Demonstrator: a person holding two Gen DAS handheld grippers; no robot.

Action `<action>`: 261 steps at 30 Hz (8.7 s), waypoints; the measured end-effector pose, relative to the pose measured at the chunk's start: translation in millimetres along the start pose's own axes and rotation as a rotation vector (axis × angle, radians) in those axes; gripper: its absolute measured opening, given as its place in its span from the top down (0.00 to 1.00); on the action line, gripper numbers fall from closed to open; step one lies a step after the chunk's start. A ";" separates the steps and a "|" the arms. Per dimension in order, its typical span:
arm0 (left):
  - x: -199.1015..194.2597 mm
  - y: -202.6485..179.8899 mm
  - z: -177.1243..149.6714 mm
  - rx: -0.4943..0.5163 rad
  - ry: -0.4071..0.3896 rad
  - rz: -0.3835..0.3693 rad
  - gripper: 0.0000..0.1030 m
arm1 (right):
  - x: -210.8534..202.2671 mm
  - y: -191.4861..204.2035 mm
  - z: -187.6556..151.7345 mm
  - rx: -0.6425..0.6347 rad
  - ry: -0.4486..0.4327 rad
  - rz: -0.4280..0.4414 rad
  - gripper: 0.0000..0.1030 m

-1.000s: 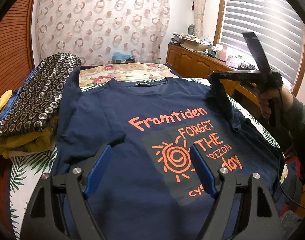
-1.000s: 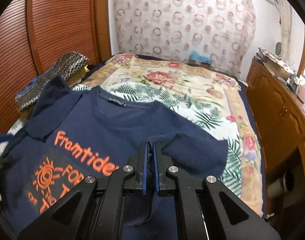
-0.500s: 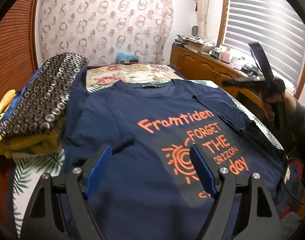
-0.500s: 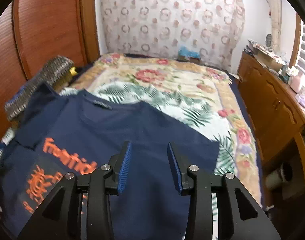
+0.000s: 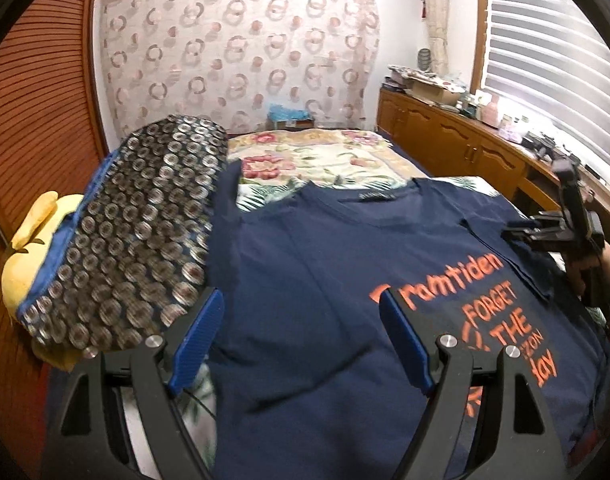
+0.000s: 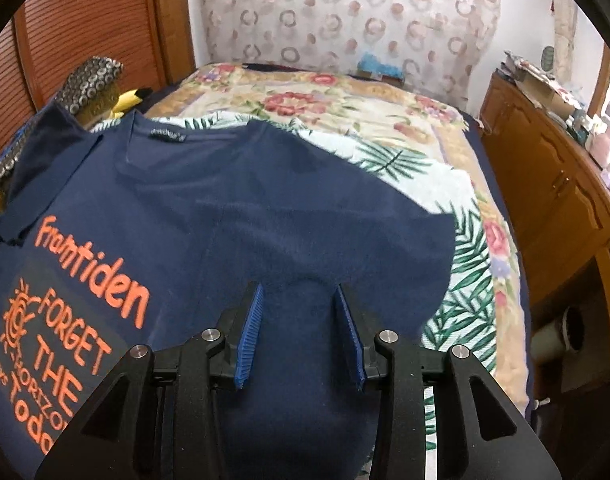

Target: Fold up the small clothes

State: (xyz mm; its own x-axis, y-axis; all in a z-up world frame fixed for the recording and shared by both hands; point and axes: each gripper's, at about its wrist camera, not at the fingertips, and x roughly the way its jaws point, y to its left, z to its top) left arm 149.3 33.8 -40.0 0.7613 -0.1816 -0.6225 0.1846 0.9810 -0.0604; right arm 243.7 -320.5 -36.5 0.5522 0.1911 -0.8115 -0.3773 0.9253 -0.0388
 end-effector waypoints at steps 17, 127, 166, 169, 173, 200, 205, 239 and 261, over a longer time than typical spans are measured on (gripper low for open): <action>66.0 55.8 71.1 0.022 0.082 0.018 0.48 | -2.1 -15.1 -6.8 0.042 -0.022 0.005 0.50; -154.2 57.3 -103.3 -0.110 -0.033 -0.027 0.56 | -210.7 30.3 -171.0 0.048 -0.155 0.009 0.85; -3.3 63.2 -88.3 -0.007 0.194 -0.017 0.42 | -130.3 -3.6 -108.8 0.138 -0.124 0.063 0.94; -3.1 62.5 -88.9 -0.008 0.192 -0.013 0.42 | -134.0 -9.4 -110.5 0.172 -0.126 -0.011 0.95; -3.0 62.6 -88.9 -0.011 0.192 -0.013 0.42 | -127.2 -24.8 -117.7 0.234 -0.100 -0.030 0.95; -0.6 60.1 -82.1 0.022 0.255 -0.049 0.49 | -92.2 -13.5 -113.5 0.116 0.026 0.056 0.41; -3.8 50.2 -81.1 0.047 0.263 -0.087 0.78 | -93.3 -2.3 -115.1 0.064 0.012 0.079 0.72; -361.0 22.9 63.5 0.025 -0.622 -0.226 0.94 | -485.8 63.6 -54.6 -0.045 -0.727 0.056 0.90; -184.3 33.7 122.6 0.054 -0.443 -0.090 0.94 | -412.8 -2.7 17.5 -0.085 -0.616 -0.083 0.90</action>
State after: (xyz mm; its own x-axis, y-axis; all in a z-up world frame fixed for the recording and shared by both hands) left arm 91.4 91.9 168.4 0.9309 -0.2897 -0.2224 0.2856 0.9570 -0.0513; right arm 29.8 -396.2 308.8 0.8999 0.2965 -0.3197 -0.3582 0.9209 -0.1541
